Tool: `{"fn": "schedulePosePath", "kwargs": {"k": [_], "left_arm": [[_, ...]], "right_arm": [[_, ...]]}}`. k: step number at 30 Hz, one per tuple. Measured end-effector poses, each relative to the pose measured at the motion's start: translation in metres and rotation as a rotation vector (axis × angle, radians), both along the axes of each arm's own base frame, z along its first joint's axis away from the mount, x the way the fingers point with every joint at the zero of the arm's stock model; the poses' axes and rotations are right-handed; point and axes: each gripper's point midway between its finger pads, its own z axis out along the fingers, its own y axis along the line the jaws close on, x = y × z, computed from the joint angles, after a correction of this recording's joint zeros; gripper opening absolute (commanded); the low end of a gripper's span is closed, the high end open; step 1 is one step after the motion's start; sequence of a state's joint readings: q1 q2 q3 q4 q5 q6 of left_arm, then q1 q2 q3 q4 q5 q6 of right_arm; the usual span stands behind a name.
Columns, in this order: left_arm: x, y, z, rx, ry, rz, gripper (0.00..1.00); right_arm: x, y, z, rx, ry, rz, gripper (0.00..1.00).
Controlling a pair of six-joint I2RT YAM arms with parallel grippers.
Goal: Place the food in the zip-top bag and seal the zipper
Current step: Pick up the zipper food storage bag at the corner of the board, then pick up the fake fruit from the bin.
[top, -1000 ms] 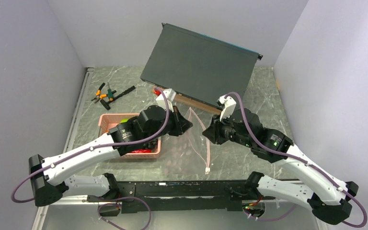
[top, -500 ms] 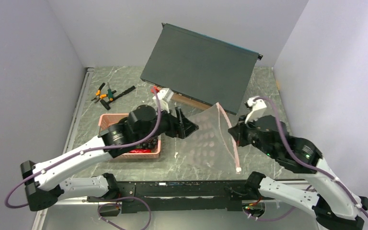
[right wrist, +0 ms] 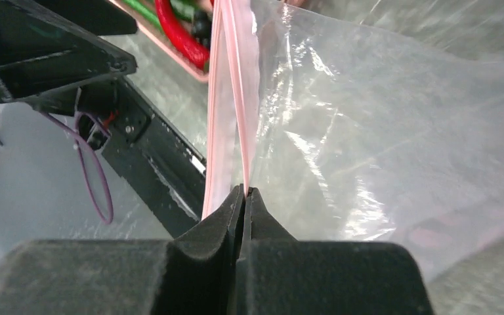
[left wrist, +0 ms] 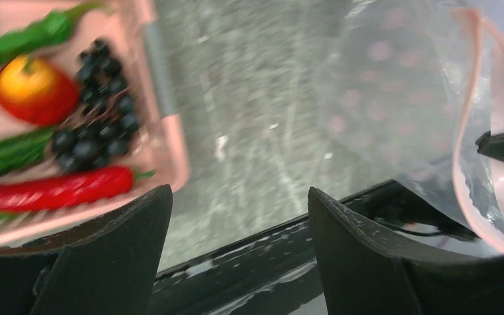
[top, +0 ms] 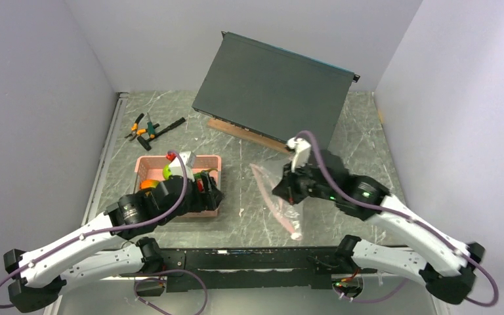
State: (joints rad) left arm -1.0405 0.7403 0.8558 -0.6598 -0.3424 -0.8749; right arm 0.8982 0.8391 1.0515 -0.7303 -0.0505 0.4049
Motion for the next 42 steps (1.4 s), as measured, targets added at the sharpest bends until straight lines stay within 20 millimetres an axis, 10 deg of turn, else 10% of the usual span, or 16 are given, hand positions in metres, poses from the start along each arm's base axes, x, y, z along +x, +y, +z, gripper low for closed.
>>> {"fn": "schedulePosePath", "kwargs": {"k": [5,17,29,42], "left_arm": [[-0.005,0.034,-0.048,0.118,0.098,0.123,0.79],[0.016,0.056,-0.074,0.23,0.154,0.264,0.73],[0.042,0.065,-0.08,0.136,0.144,0.307,0.69],[0.053,0.07,-0.136,0.302,0.271,0.295,0.7]], "right_arm": [[0.002,0.035,-0.055,-0.019,0.163,0.042,0.0],[0.018,0.071,-0.007,0.249,0.139,0.011,0.0],[0.026,0.082,-0.012,0.265,0.167,-0.009,0.0],[0.024,0.078,-0.007,0.278,0.153,-0.011,0.0]]}}
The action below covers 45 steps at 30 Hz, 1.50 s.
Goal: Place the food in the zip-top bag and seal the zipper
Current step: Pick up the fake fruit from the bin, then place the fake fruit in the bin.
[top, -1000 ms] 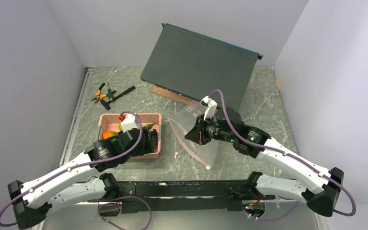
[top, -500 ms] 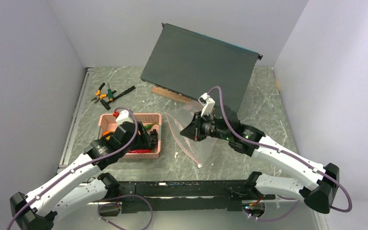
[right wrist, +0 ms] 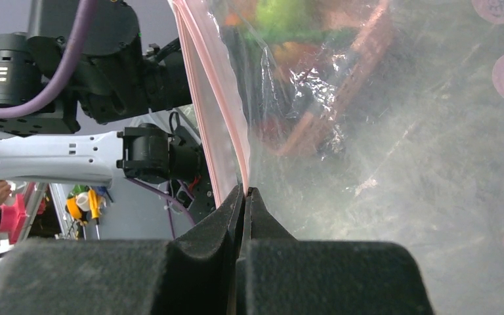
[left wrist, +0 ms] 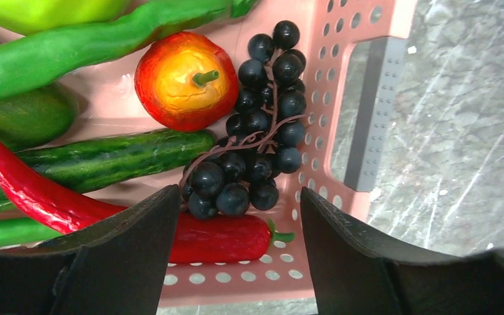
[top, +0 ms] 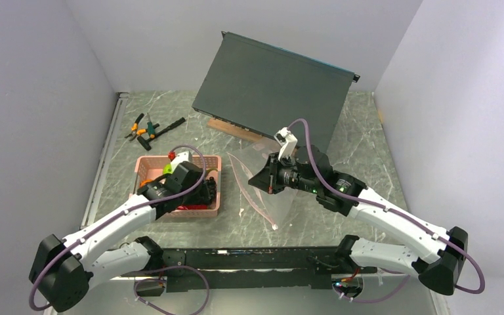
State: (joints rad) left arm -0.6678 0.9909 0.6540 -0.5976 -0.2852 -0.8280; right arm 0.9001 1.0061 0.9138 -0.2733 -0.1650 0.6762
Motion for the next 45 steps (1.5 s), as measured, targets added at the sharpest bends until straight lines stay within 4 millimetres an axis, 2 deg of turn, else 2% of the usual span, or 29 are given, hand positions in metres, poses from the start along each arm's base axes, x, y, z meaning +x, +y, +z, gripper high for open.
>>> {"fn": "schedulePosePath", "kwargs": {"k": [5,8,13,16,20,23,27,35,40,45], "left_arm": [[-0.001,0.001,-0.016,0.025,0.029,-0.003,0.64],[0.001,0.0,-0.025,0.043,0.046,-0.009,0.57],[0.004,-0.001,-0.036,0.075,0.068,-0.02,0.35],[0.007,-0.001,-0.034,0.087,0.06,-0.031,0.17],[0.008,-0.002,-0.027,0.084,0.045,-0.039,0.04],[0.006,-0.001,-0.019,0.071,0.033,-0.047,0.0],[0.007,-0.004,0.014,0.014,-0.035,-0.054,0.0],[0.007,-0.004,0.115,-0.133,-0.246,-0.065,0.0],[-0.003,-0.002,0.159,-0.199,-0.33,-0.093,0.0],[-0.015,-0.011,0.201,-0.298,-0.408,-0.177,0.0]], "right_arm": [[-0.001,-0.002,-0.001,-0.005,-0.001,-0.002,0.0],[-0.001,-0.003,-0.002,-0.008,0.0,-0.001,0.0],[-0.002,-0.003,-0.003,-0.011,-0.004,0.005,0.0],[-0.002,-0.003,-0.004,-0.018,-0.009,0.008,0.0],[-0.002,-0.004,-0.005,-0.029,-0.018,0.013,0.0],[-0.002,-0.005,-0.007,-0.042,-0.025,0.017,0.0],[-0.002,-0.006,-0.009,-0.053,-0.033,0.021,0.0],[-0.002,-0.006,-0.009,-0.049,-0.025,0.017,0.0],[-0.002,-0.003,-0.009,-0.03,0.02,-0.002,0.0],[0.003,0.004,-0.004,-0.008,0.064,-0.029,0.0]]}}
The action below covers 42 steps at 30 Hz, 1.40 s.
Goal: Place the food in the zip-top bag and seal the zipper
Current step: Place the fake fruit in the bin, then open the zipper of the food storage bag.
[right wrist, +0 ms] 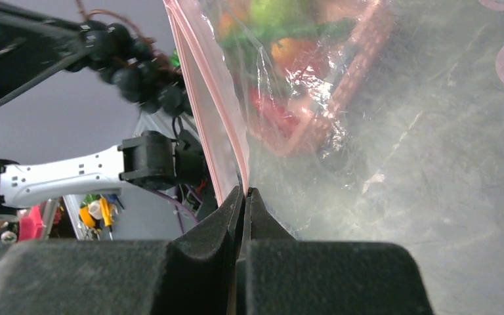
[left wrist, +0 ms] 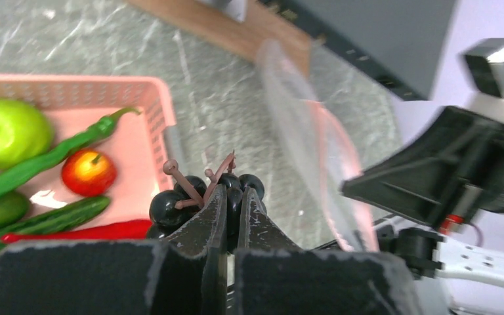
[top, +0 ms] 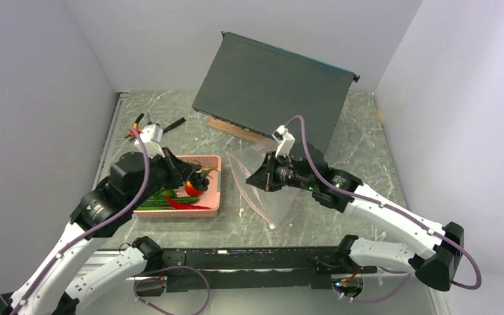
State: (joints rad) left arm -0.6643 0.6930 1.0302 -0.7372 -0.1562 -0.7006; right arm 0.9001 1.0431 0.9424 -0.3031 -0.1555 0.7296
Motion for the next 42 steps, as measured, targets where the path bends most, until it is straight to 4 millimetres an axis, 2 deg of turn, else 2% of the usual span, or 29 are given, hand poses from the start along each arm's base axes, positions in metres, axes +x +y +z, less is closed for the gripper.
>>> {"fn": "schedulePosePath", "kwargs": {"k": [3,6,10,14,16,19,20,23,24,26,29,33,39,42], "left_arm": [[-0.006,-0.004,0.03,-0.057,-0.067,-0.042,0.0],[-0.011,-0.004,0.05,-0.092,-0.121,-0.064,0.0],[-0.011,0.0,0.052,-0.086,-0.139,-0.052,0.0],[-0.001,0.005,0.029,-0.033,-0.105,0.002,0.0],[0.008,0.007,0.003,0.015,-0.066,0.037,0.0],[0.016,0.008,-0.047,0.102,0.03,0.067,0.0],[0.017,0.007,-0.062,0.122,0.058,0.071,0.06],[0.016,0.011,-0.112,0.18,0.156,0.097,0.61],[0.014,0.014,-0.126,0.19,0.191,0.117,0.72],[0.01,0.02,-0.137,0.213,0.219,0.14,0.81],[0.012,0.022,-0.13,0.192,0.203,0.158,0.84],[0.013,0.006,-0.096,0.079,0.127,0.098,0.89],[0.01,-0.06,-0.028,-0.207,-0.028,-0.183,0.86],[0.01,-0.081,-0.017,-0.271,-0.047,-0.268,0.82]], "right_arm": [[0.004,0.004,0.003,0.013,0.015,-0.018,0.0],[0.009,0.01,0.004,0.023,0.031,-0.031,0.0],[0.013,0.016,-0.001,0.016,0.059,-0.04,0.0],[0.014,0.017,-0.001,0.021,0.068,-0.046,0.0],[0.014,0.016,-0.001,0.02,0.066,-0.047,0.0],[0.014,0.016,-0.002,0.015,0.063,-0.05,0.0],[0.015,0.015,-0.002,0.014,0.063,-0.052,0.0],[0.015,0.017,-0.003,0.012,0.066,-0.051,0.0],[0.016,0.017,-0.005,0.01,0.068,-0.05,0.0],[0.016,0.019,-0.006,0.005,0.074,-0.047,0.0],[0.019,0.022,-0.007,0.0,0.077,-0.047,0.0],[0.022,0.023,-0.002,0.0,0.074,-0.064,0.0],[0.027,0.024,0.013,0.024,0.068,-0.111,0.0],[0.026,0.024,0.014,0.03,0.076,-0.127,0.0]]}}
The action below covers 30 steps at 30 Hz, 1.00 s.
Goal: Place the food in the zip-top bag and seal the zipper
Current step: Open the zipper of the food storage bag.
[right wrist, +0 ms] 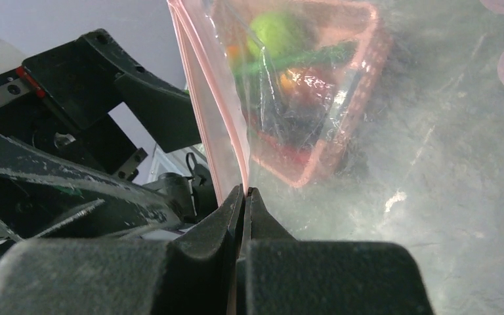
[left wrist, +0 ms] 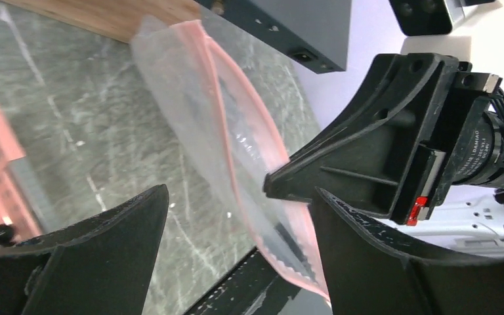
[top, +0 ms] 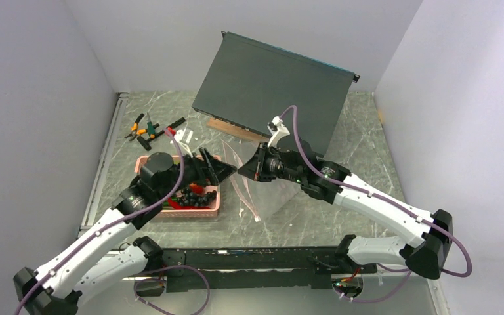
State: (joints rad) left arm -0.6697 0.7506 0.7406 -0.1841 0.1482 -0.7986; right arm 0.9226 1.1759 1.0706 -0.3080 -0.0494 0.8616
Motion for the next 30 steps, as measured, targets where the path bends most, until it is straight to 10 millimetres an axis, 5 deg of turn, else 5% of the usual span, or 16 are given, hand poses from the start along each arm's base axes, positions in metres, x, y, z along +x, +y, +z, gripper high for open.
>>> {"fn": "schedulePosePath", "kwargs": {"k": [8,14,18,25,30], "left_arm": [[-0.01,-0.034,-0.018,0.028,0.051,-0.101,0.45],[-0.012,-0.042,-0.04,0.1,0.096,-0.112,0.01],[-0.009,-0.04,-0.059,0.208,0.141,-0.115,0.0],[-0.005,-0.061,-0.037,0.239,0.121,-0.21,0.0],[-0.011,-0.064,-0.05,0.239,0.144,-0.251,0.0]], "right_arm": [[-0.004,-0.011,-0.001,-0.014,0.024,-0.047,0.0],[-0.007,-0.037,0.024,0.001,-0.044,-0.112,0.0],[-0.007,-0.065,0.039,-0.133,-0.168,-0.163,0.0],[-0.021,-0.123,0.046,-0.458,-0.388,-0.183,0.0],[-0.02,-0.148,0.041,-0.559,-0.436,-0.201,0.0]]}}
